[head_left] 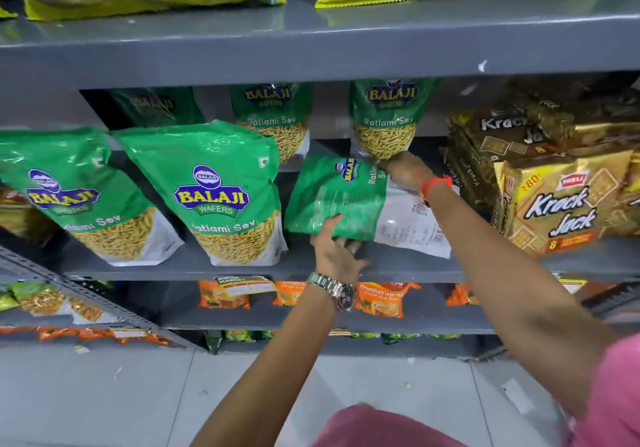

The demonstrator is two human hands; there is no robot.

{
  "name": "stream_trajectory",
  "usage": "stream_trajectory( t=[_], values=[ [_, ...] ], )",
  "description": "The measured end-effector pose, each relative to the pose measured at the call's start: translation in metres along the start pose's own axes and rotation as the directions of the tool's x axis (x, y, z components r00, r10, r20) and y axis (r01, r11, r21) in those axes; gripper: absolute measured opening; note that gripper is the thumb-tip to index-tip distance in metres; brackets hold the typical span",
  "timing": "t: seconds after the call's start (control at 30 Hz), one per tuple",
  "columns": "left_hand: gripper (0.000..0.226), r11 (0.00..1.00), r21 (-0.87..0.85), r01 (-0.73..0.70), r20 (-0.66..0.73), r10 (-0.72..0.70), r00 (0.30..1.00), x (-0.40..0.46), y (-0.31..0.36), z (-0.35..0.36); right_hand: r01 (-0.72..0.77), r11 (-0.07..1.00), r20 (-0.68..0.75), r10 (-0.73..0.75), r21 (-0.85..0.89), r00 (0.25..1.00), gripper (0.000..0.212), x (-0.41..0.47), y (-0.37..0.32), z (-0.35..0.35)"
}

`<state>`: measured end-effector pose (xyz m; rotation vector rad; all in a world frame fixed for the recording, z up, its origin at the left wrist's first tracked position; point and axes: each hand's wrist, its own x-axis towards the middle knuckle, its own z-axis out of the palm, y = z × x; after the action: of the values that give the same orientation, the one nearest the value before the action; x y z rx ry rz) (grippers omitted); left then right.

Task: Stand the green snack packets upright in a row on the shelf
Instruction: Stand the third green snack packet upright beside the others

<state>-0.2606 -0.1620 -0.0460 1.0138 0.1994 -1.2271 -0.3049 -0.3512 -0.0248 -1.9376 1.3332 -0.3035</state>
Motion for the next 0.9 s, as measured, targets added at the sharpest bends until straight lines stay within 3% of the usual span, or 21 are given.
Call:
stream_trajectory(
  t=[0.1,0.2,0.3,0.37,0.6,0.7,0.77,0.8,0.9],
  values=[
    [0.075,0.982,0.127,-0.14,0.061,0.134,0.989,0.0,0.018,0.012,0.035,0.96,-0.058,-0.019,0.279,0.998,0.029,-0.013,0.003,-0.012],
    [0.083,0.909,0.294,-0.295,0.083,0.283,0.956,-0.006,0.035,0.032,0.037,0.891,-0.154,0.037,0.453,0.987,0.033,-0.015,0.014,-0.014],
    [0.09,0.784,0.387,-0.486,0.153,0.465,0.872,-0.009,0.046,0.048,0.09,0.759,-0.211,0.064,0.645,0.975,0.013,-0.029,0.008,-0.016],
    [0.086,0.689,0.437,-0.578,0.214,0.545,0.811,-0.011,0.053,0.059,0.126,0.677,-0.249,0.087,0.725,0.965,0.025,-0.033,0.005,-0.016],
    [0.081,0.484,0.61,-0.627,0.283,0.606,0.743,0.003,0.068,0.066,0.223,0.504,-0.31,0.096,0.834,0.946,0.028,-0.05,0.012,0.002],
    [0.08,0.471,0.62,-0.627,0.262,0.629,0.732,0.007,0.065,0.058,0.236,0.508,-0.305,0.055,0.828,0.951,0.032,-0.06,0.018,0.004],
    [0.079,0.424,0.651,-0.63,0.242,0.671,0.701,0.008,0.061,0.054,0.241,0.576,-0.313,0.028,0.781,0.949,0.035,-0.064,0.022,0.002],
    [0.075,0.374,0.687,-0.623,0.224,0.707,0.671,0.006,0.058,0.052,0.238,0.614,-0.313,0.017,0.753,0.95,0.036,-0.066,0.022,0.0],
    [0.05,0.182,0.74,-0.648,0.225,0.841,0.492,0.001,0.049,0.046,0.247,0.686,-0.321,-0.02,0.685,0.947,0.042,-0.07,0.024,-0.005]
  ],
)
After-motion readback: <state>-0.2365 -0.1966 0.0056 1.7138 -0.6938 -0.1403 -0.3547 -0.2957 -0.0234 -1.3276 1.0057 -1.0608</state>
